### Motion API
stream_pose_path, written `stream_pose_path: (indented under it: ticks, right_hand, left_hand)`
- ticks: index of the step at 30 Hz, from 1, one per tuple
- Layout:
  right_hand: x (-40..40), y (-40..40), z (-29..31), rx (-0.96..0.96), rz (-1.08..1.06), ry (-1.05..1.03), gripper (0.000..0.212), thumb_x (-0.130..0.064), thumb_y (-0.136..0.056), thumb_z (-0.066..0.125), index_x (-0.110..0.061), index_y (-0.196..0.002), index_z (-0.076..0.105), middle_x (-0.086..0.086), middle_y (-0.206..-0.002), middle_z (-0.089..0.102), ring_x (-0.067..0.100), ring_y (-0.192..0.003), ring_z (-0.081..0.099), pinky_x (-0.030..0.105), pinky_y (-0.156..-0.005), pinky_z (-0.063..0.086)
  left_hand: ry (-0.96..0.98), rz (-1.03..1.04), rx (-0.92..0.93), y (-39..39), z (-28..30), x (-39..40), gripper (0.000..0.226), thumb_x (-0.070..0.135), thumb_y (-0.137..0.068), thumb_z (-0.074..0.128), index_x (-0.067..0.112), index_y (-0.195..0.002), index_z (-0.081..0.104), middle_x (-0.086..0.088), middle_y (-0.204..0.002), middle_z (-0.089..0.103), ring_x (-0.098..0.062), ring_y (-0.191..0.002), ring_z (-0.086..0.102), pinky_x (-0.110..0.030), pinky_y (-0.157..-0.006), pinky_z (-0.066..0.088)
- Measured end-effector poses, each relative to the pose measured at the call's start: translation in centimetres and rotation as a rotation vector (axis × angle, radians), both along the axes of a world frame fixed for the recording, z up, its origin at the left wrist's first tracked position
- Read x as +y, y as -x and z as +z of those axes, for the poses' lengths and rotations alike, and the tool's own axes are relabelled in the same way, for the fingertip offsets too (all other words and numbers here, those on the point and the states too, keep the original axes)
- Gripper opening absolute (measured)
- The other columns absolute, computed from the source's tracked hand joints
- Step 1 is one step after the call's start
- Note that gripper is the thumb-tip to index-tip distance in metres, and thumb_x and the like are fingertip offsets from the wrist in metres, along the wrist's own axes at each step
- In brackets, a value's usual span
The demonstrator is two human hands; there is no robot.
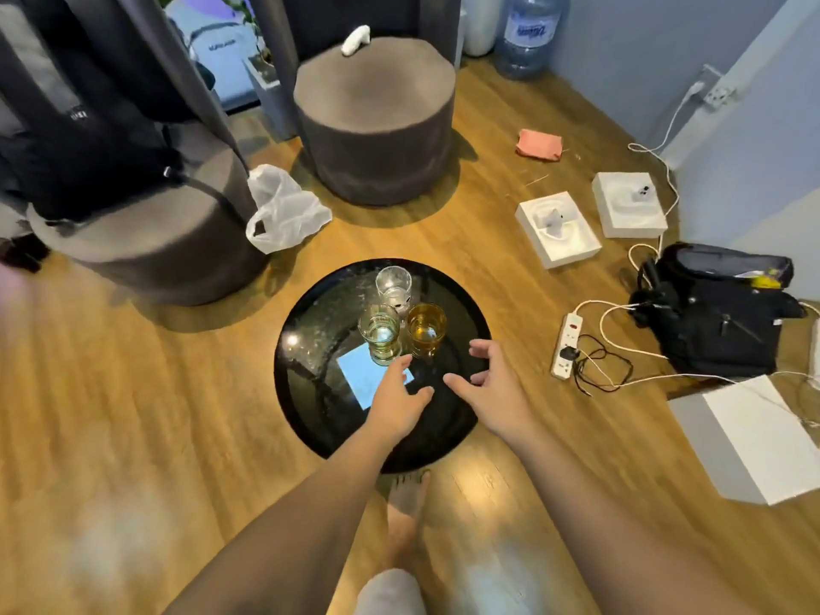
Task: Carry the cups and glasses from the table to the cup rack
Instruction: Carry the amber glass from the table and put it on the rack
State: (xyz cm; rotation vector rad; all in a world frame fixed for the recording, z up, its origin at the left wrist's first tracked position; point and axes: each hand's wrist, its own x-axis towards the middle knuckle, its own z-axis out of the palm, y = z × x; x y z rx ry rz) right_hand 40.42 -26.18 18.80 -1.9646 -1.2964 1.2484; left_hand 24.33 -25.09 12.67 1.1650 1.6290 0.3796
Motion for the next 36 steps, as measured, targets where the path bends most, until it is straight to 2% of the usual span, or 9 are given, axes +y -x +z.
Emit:
stream_pose_path:
  ticks: [3, 7, 10, 15, 20, 23, 28, 31, 36]
  right_hand:
    - [4.3, 0.3, -4.8, -0.026, 0.013, 0.032, 0.074, -0.034, -0.082, 0.079, -0.027, -0.142, 0.036, -0.010, -0.145, 0.044, 0.016, -0.118, 0.054, 0.033, -0.094, 0.050]
    - [9.0, 0.8, -12.2, -0.056, 0.049, 0.073, 0.096, -0.035, -0.076, 0.085, -0.028, -0.150, 0.024, -0.007, -0.155, 0.033, 0.019, -0.139, 0.039, 0.044, -0.111, 0.041]
    - [10.4, 1.2, -15.5, -0.085, 0.103, 0.089, 0.111, -0.034, -0.075, 0.086, -0.027, -0.157, 0.011, -0.006, -0.162, 0.022, 0.018, -0.148, 0.022, 0.039, -0.116, 0.032]
    - [11.6, 1.9, -18.3, -0.100, 0.128, 0.103, 0.118, -0.030, -0.077, 0.085, -0.033, -0.158, 0.000, -0.005, -0.160, 0.026, 0.019, -0.148, 0.022, 0.040, -0.113, 0.033]
    - [12.4, 2.1, -19.1, -0.093, 0.059, 0.077, 0.104, -0.029, -0.071, 0.088, -0.034, -0.150, 0.021, -0.007, -0.145, 0.044, 0.016, -0.138, 0.038, 0.034, -0.108, 0.040]
    - [11.9, 1.5, -17.8, -0.074, 0.028, 0.050, 0.102, -0.038, -0.061, 0.091, -0.037, -0.141, 0.028, -0.012, -0.134, 0.047, 0.013, -0.129, 0.047, 0.041, -0.103, 0.050]
    - [11.2, -0.3, -10.7, -0.043, -0.046, -0.001, 0.097, -0.046, -0.057, 0.089, -0.037, -0.132, 0.029, -0.007, -0.130, 0.049, 0.012, -0.122, 0.050, 0.035, -0.099, 0.049]
    - [10.9, -2.1, -3.8, -0.010, -0.108, -0.060, 0.091, -0.044, -0.060, 0.089, -0.038, -0.126, 0.026, -0.005, -0.129, 0.053, 0.013, -0.118, 0.055, 0.026, -0.092, 0.046]
    - [10.5, -5.9, 10.6, -0.055, -0.204, -0.270, 0.090, -0.047, -0.062, 0.089, -0.037, -0.126, 0.026, -0.006, -0.128, 0.053, 0.015, -0.117, 0.056, 0.033, -0.097, 0.050]
  left_hand:
    - [0.048, 0.014, -0.046, -0.2, -4.2, 3.7, 0.075, 0.019, -0.093, 0.071, 0.019, -0.155, 0.029, 0.002, -0.158, 0.038, -0.020, -0.140, 0.043, -0.035, -0.114, 0.039]
    - [0.124, 0.023, -0.115, -0.6, -11.5, 7.6, 0.091, 0.014, -0.091, 0.072, 0.024, -0.160, 0.013, 0.003, -0.164, 0.027, -0.021, -0.116, 0.062, -0.040, -0.106, 0.049]
    - [0.097, -0.006, -0.127, -1.0, -15.1, 8.8, 0.100, 0.014, -0.086, 0.073, 0.028, -0.161, 0.008, 0.006, -0.157, 0.037, 0.001, -0.098, 0.062, -0.035, -0.104, 0.048]
    - [-0.006, 0.041, -0.102, -2.1, -17.2, 9.8, 0.094, 0.018, -0.083, 0.072, 0.037, -0.155, 0.015, 0.010, -0.143, 0.050, -0.009, -0.124, 0.051, -0.034, -0.107, 0.042]
    - [-0.093, 0.085, -0.088, -2.8, -17.3, 10.0, 0.075, 0.016, -0.088, 0.072, 0.034, -0.146, 0.027, 0.010, -0.139, 0.054, -0.007, -0.128, 0.053, -0.029, -0.108, 0.044]
    - [-0.161, 0.083, -0.088, -3.1, -16.0, 10.1, 0.066, 0.020, -0.087, 0.075, 0.032, -0.137, 0.035, 0.009, -0.132, 0.057, -0.005, -0.122, 0.056, -0.029, -0.104, 0.049]
    - [-0.173, 0.032, -0.162, -4.5, -9.5, 10.6, 0.064, 0.042, -0.080, 0.079, 0.032, -0.130, 0.040, 0.012, -0.121, 0.061, -0.004, -0.112, 0.062, -0.040, -0.095, 0.055]
    - [-0.157, -0.020, -0.221, -6.4, -2.5, 11.2, 0.067, 0.044, -0.076, 0.080, 0.035, -0.126, 0.037, 0.012, -0.115, 0.063, 0.000, -0.105, 0.063, -0.038, -0.095, 0.056]
    - [-0.265, -0.113, -0.333, -10.6, 11.6, 12.4, 0.079, 0.031, -0.070, 0.084, 0.037, -0.133, 0.036, 0.007, -0.118, 0.062, -0.016, -0.110, 0.065, -0.038, -0.094, 0.056]
